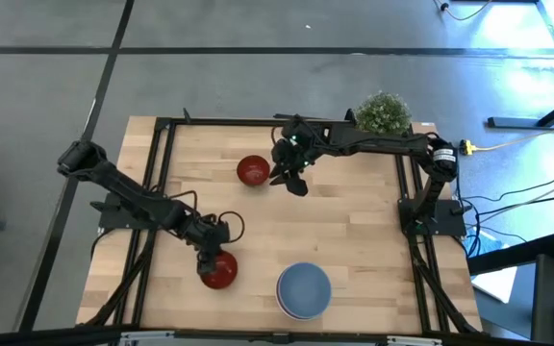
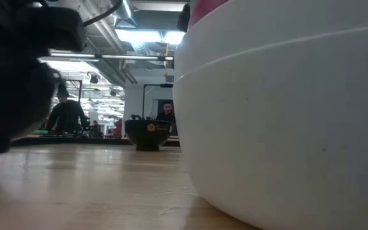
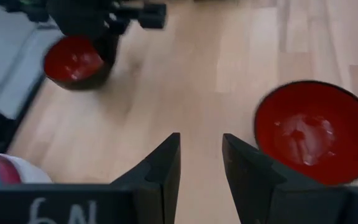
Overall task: Nest bowls inside each other
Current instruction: Stack the bottom red bowl in the blue bowl
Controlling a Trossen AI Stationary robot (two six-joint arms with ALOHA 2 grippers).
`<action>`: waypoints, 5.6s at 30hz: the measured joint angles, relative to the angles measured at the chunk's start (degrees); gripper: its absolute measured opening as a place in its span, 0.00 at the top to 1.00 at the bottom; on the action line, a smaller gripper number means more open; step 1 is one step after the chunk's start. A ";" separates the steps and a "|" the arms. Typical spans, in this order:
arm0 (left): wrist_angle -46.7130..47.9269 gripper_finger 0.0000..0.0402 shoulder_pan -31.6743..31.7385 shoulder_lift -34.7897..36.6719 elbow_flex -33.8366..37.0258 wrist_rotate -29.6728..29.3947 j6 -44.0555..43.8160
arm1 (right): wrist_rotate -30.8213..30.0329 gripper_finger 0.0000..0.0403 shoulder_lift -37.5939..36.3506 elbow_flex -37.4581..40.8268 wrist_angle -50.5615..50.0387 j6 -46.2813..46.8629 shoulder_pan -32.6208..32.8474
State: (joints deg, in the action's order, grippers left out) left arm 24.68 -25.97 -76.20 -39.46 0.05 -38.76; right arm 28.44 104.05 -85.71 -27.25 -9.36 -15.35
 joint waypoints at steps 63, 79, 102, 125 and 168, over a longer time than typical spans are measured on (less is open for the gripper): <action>-10.64 1.00 22.86 -16.15 -33.77 11.28 28.38 | 0.91 0.84 -53.65 57.15 26.87 8.76 -8.02; -12.22 1.00 19.14 -24.52 -38.65 14.73 25.62 | -11.00 0.84 -59.10 63.54 32.68 14.70 -0.66; 11.44 1.00 14.24 -37.84 -60.89 14.50 26.12 | -10.97 0.84 -59.08 63.52 32.61 14.72 -0.68; 9.17 1.00 11.81 -40.73 -60.92 10.66 23.74 | -10.86 0.84 -59.06 63.49 32.80 17.81 -0.70; -1.69 0.79 11.03 -41.94 -60.81 12.43 26.75 | -10.88 0.84 -59.17 63.47 32.15 19.87 0.28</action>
State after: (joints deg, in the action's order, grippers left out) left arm 22.99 -14.95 -118.14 -100.27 12.48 -12.01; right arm 17.56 44.88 -22.24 4.91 10.51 -15.07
